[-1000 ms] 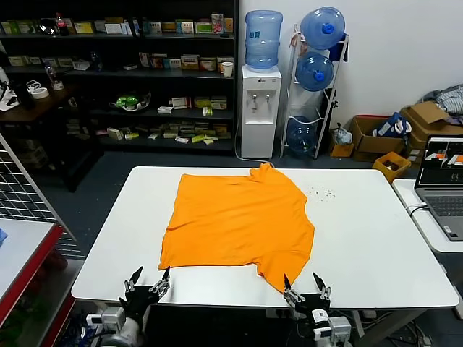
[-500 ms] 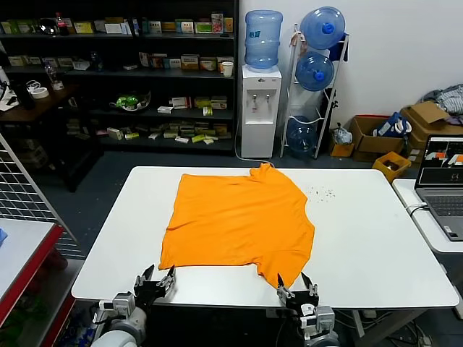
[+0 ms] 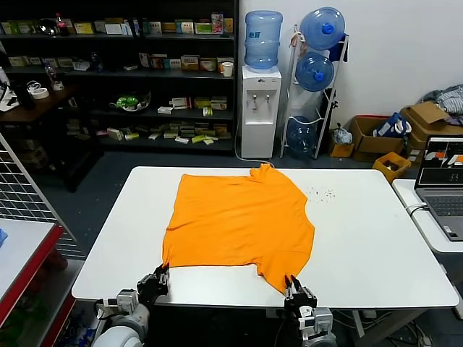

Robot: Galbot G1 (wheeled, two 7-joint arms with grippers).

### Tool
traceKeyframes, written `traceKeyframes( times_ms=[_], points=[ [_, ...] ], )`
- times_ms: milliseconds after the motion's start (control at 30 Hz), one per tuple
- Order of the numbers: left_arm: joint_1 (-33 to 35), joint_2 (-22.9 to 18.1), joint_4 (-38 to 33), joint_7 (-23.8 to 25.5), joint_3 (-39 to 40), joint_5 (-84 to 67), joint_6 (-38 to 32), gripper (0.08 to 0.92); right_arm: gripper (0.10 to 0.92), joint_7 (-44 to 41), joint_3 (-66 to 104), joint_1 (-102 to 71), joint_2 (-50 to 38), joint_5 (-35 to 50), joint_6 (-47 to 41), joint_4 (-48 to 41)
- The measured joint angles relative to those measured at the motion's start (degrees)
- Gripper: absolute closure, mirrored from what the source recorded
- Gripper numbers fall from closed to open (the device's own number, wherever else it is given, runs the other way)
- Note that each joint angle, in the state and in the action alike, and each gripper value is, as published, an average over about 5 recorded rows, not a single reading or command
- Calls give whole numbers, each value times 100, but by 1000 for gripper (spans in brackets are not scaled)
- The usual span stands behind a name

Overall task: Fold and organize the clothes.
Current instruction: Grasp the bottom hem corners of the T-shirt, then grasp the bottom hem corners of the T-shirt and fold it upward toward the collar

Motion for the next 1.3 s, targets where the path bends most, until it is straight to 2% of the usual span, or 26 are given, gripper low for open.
traceKeyframes(
  times_ms=[67, 167, 400, 900, 1067, 1300],
  points=[
    [17, 0, -32, -21, 1, -30, 6, 892, 874, 8, 0, -20, -14, 20, 6, 20],
    [63, 18, -118, -74, -3, -84, 30, 904, 901, 34, -6, -78, -53, 51, 20, 89],
    [354, 139, -532, -260, -11, -220, 47, 904, 901, 129, 56, -474, -261, 150, 107, 518],
    [1414, 255, -1641, -571, -132, -396, -44, 904, 901, 250, 290, -1870, -629, 173, 523, 1538],
    [1338, 291, -1737, -552, -175, -527, -85, 904, 901, 348, 316, -1719, -633, 257, 532, 1594],
    [694, 411, -1560, -559, -111, -781, -50, 904, 901, 465, 279, -817, -597, 469, 342, 1333]
  ],
)
